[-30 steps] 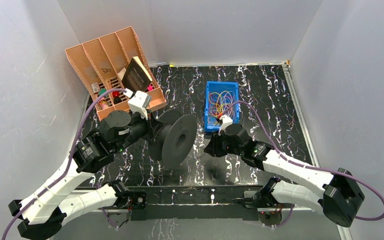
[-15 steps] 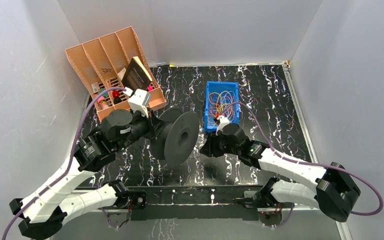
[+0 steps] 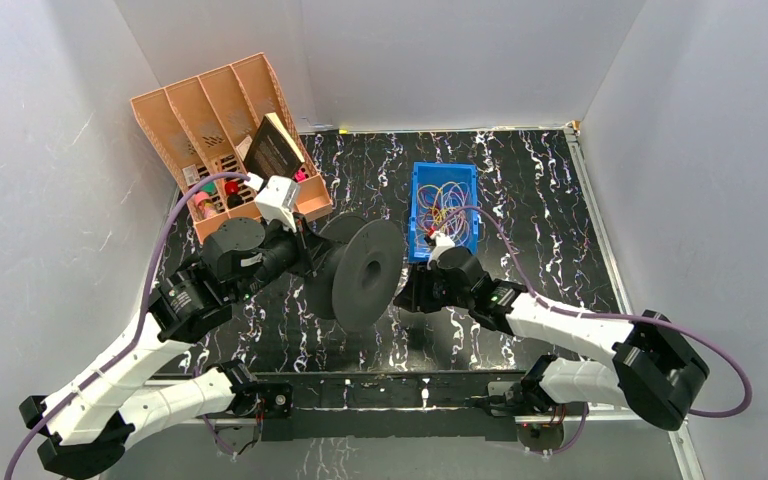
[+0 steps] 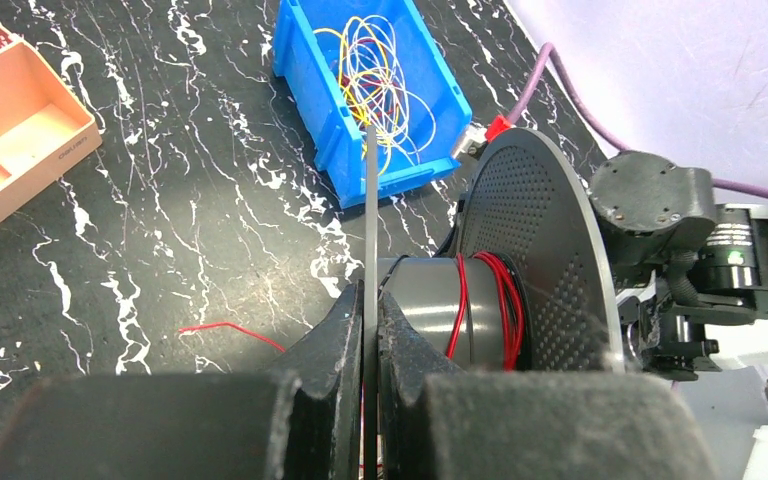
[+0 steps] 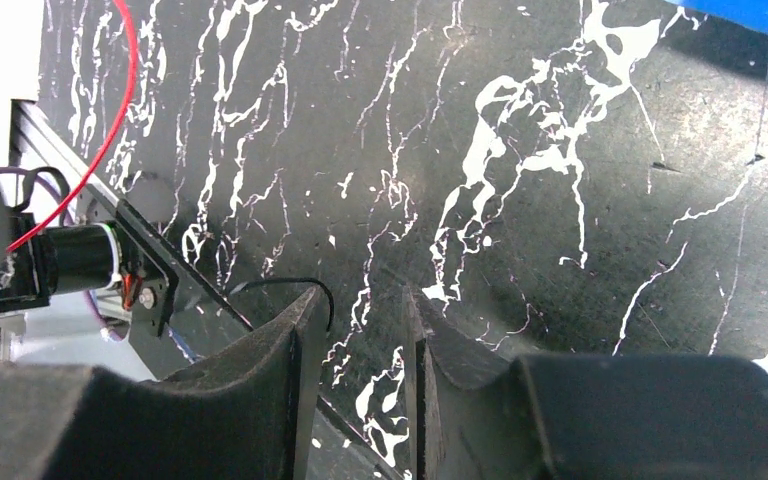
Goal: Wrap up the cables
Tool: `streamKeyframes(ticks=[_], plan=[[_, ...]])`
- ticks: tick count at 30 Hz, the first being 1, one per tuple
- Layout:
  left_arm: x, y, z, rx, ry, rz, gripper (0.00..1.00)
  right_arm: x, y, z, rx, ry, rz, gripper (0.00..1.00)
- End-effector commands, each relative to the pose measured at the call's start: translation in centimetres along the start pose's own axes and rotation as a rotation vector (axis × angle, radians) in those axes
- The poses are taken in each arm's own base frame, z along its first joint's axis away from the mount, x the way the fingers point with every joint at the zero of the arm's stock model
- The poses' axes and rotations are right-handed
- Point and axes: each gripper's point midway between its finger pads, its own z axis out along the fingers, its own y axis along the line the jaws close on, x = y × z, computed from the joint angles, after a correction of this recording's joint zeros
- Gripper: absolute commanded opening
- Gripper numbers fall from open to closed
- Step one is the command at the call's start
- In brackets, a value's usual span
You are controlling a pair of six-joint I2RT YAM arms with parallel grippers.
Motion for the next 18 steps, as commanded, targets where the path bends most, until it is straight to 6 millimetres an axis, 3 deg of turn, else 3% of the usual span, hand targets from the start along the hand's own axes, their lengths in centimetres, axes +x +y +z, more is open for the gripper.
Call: streamKeyframes(ticks=[1,9,11,15,18], plan=[[-4.7,-1.9,-1.5,0.075,-0.163,-0.082,0.0,-0.1,-0.6,0.7,0.023,-0.025,0.024,0.41],[-5.1,-1.6,-1.8,0.06,-0.18,-0.088,0.0,0.4,-1.6,0.8,0.06,-0.025,0.027,0.36],[-5.1,-1.4,-1.8,0.051,-0.181,-0.088,0.0,0.4,-1.6,0.7,0.059,-0.029,0.026,0.28],[-5.2,-0.7,-1.9,0.012,-0.198,-0.092,0.0,0.7,-1.4,0.4,0.044,-0.026,0.032,0.03],[-5.3,0.6,-1.6,-0.058,-0.213,-0.101,0.0,1.1,-1.1,0.0,0.025,-0.02,0.035,0.0]])
